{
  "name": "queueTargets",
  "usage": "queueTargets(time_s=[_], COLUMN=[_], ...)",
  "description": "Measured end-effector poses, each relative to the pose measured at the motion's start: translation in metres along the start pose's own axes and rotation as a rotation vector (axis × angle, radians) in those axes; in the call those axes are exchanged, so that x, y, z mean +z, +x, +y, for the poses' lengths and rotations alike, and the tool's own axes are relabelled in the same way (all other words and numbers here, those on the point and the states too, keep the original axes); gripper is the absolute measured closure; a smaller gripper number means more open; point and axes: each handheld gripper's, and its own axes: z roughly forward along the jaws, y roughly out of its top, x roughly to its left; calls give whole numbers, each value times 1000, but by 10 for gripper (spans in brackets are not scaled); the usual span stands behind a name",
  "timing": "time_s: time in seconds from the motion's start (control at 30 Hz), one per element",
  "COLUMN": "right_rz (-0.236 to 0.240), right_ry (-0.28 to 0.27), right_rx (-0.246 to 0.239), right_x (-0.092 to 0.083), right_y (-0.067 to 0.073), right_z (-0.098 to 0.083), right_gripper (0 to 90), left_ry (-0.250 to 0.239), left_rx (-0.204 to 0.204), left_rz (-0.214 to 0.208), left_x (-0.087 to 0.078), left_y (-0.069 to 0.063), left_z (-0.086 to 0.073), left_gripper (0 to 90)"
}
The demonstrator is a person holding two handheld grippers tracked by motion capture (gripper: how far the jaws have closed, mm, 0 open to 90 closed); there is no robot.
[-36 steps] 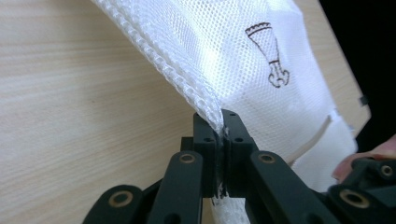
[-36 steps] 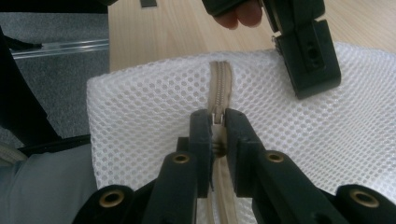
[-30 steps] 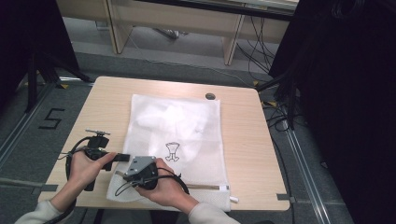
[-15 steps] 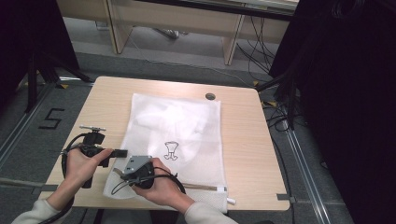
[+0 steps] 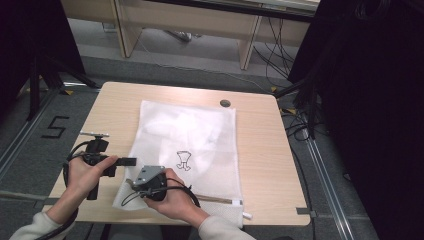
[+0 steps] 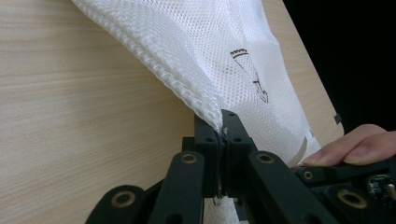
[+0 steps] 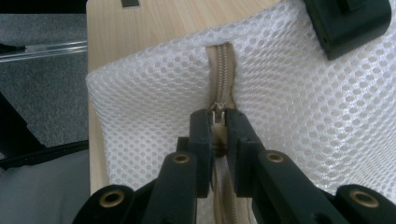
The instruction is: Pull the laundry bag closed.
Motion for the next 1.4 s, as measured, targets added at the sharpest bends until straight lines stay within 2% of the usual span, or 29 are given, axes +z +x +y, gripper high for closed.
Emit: queueTargets(time_s=[0.13,0.23,0.27,0.37,0.4,0.47,0.57,0.6,0.67,0.73,0.77,0.8,0.9,1.0,1.17,1.2,1.27,1.4], right_rz=[-3,-2,-3,-8,-7,-9,-20,-29,-29,-26,-26,-21,-27,-30,-20,-22,-18,-9], right_ry=[4,9,20,19,11,7,-10,-19,-19,-24,-44,-72,-102,-127,-113,-112,-111,-104], right_rx=[-1,24,16,23,11,10,8,22,25,22,13,24,26,31,26,-6,-17,2], right_x=[0,0,-1,-2,-3,-5,-12,-20,-22,-24,-24,-26,-27,-26,-30,-32,-32,-33], right_y=[0,1,1,-1,-2,-2,-1,-3,-4,-5,-6,-7,-7,-4,-1,-3,-4,-6], right_z=[0,-3,-4,-8,-8,-8,-7,-4,-3,-4,-3,-2,0,2,7,8,8,7], right_gripper=[828,828,828,828,828,828,829,829,829,828,828,827,827,826,827,828,828,828], left_ry=[7,1,3,7,10,10,4,-1,6,27,24,29,41,72,94,102,109,116], left_rx=[-10,-17,-19,-26,-28,-30,-69,-72,-72,-62,-67,-59,-46,-6,16,21,23,33], left_rz=[-21,-11,-11,-16,-19,-21,-46,-37,-37,-29,-20,-11,2,56,83,87,90,92], left_x=[-2,-2,-2,-2,-2,-3,-7,-7,-6,-4,-3,-3,-2,7,9,10,12,14], left_y=[2,2,3,4,5,7,14,15,16,18,19,19,18,14,14,15,16,15], left_z=[1,1,1,1,1,1,3,3,3,2,1,1,1,-3,-5,-6,-7,-8], left_gripper=[869,869,869,869,870,869,870,869,869,869,869,869,869,868,868,867,868,867])
